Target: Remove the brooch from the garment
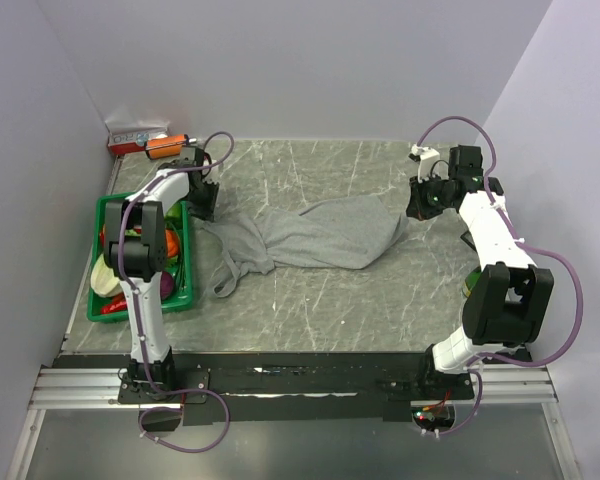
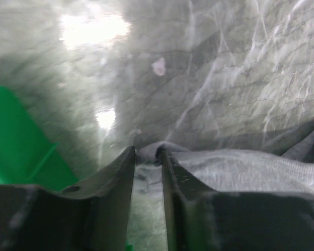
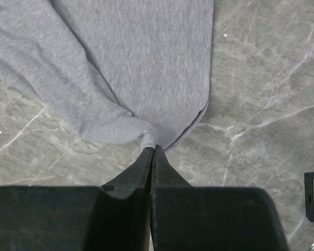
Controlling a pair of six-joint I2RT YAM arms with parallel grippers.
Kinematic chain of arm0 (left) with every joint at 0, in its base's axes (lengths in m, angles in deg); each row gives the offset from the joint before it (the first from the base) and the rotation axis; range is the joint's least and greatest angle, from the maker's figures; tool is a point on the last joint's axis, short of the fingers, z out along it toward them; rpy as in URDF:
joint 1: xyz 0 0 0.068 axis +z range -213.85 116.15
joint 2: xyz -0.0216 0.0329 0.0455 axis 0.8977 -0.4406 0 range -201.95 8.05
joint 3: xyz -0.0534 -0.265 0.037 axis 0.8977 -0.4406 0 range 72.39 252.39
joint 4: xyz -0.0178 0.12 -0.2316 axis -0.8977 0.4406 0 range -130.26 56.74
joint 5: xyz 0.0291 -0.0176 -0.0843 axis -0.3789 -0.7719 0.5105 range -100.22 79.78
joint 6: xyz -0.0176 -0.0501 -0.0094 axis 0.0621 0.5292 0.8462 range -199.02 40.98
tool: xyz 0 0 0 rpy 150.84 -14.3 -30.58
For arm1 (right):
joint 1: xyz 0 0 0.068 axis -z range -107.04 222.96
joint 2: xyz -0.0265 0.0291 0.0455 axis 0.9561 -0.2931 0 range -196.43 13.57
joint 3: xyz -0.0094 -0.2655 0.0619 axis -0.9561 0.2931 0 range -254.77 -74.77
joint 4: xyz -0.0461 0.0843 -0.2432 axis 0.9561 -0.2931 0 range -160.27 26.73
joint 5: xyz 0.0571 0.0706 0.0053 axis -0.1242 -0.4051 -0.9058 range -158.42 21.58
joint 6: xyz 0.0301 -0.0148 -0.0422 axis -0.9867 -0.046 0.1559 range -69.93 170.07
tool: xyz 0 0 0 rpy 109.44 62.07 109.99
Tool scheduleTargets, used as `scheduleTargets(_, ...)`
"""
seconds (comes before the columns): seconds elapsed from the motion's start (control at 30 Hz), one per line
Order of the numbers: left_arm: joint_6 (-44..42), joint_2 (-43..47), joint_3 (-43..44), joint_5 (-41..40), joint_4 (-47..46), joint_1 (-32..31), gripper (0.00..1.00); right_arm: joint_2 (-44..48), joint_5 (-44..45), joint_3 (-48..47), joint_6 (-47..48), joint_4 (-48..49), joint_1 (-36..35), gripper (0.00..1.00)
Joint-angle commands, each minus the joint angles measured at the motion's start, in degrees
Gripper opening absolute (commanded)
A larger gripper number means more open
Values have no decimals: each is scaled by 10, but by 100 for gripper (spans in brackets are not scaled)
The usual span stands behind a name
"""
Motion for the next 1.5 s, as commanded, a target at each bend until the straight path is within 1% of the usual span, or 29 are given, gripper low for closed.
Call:
scheduleTargets(0.0, 3, -21, 34, 40, 42, -3, 27, -18, 1, -34, -7, 18, -3, 0)
scheduleTargets(0.03, 3, -20, 33, 44, 42, -3, 25, -18, 1, -35, -8, 19, -4, 0)
scheduleTargets(0.07, -1, -18, 32, 49, 43, -3, 17, -20, 1, -38, -8, 19, -3, 0)
scheduleTargets(0.1, -2, -16, 34, 60, 47, -3, 12, -22, 1, -39, -9, 20, -3, 0)
scheduleTargets(0.13, -5, -13, 37, 71, 50, -3, 3, -23, 1, -40, -10, 23, -4, 0)
scheduleTargets(0.17, -10, -11, 44, 82, 57, -2, 1, -24, 2, -42, -13, 25, -4, 0)
scheduleTargets(0.27, -19, 20, 62, 122, 53, 3, 1, -25, 11, -52, -17, 28, 0, 0)
scheduleTargets(0.33, -25, 63, 68, 153, 24, 11, 1, -30, 11, -69, -19, 30, 3, 0)
scheduleTargets(0.37, -26, 81, 72, 156, 10, 13, 1, -32, 11, -78, -22, 29, 3, 0)
scheduleTargets(0.4, -26, 116, 74, 162, -30, 20, 1, -36, 10, -88, -24, 29, 7, 0)
scheduleTargets(0.43, -23, 132, 75, 179, -45, 25, 1, -39, 10, -112, -28, 28, 9, 0)
scheduleTargets(0.5, -29, 169, 97, 191, -74, 39, 1, -47, 10, -140, -44, 32, 14, 0)
scheduleTargets(0.53, -31, 177, 110, 202, -93, 43, 1, -49, 10, -169, -52, 39, 20, 0)
scheduleTargets(0.57, -35, 185, 138, 209, -100, 47, 1, -52, 15, -185, -75, 42, 24, 0)
scheduleTargets(0.67, -40, 202, 197, 240, -122, 69, 1, -62, 12, -245, -104, 53, 32, 0)
scheduleTargets(0.8, -44, 235, 234, 243, -171, 83, 1, -79, 12, -324, -138, 68, 40, 0)
scheduleTargets(0.87, -47, 256, 236, 243, -207, 86, 1, -83, 16, -365, -156, 81, 46, 0)
scheduleTargets(0.93, -54, 269, 235, 241, -224, 89, 1, -89, 19, -398, -171, 90, 52, 0)
scheduleTargets(1.03, -52, 293, 224, 249, -243, 94, 1, -89, 28, -415, -196, 104, 62, 0)
scheduleTargets(1.1, -57, 308, 209, 268, -230, 96, 1, -81, 30, -407, -191, 105, 66, 0)
scheduleTargets(1.17, -73, 332, 171, 283, -212, 96, 1, -63, 28, -368, -177, 99, 66, 0)
scheduleTargets(1.2, -76, 343, 154, 289, -202, 97, 1, -55, 28, -331, -171, 92, 69, 0)
scheduleTargets(1.23, -87, 354, 113, 291, -196, 96, 1, -46, 25, -308, -155, 90, 69, 0)
scheduleTargets(1.27, -95, 379, 91, 292, -190, 96, 1, -24, 27, -281, -147, 90, 71, 0)
scheduleTargets(1.3, -105, 390, 69, 291, -176, 96, 1, -11, 27, -227, -139, 89, 72, 0)
scheduleTargets(1.33, -125, 402, 30, 289, -168, 96, 1, 3, 26, -199, -123, 90, 73, 0)
scheduleTargets(1.4, -143, 431, -2, 283, -153, 96, 1, 41, 27, -129, -104, 94, 75, 0)
scheduleTargets(1.47, -154, 454, -33, 265, -151, 97, 1, 71, 29, -103, -93, 97, 75, 0)
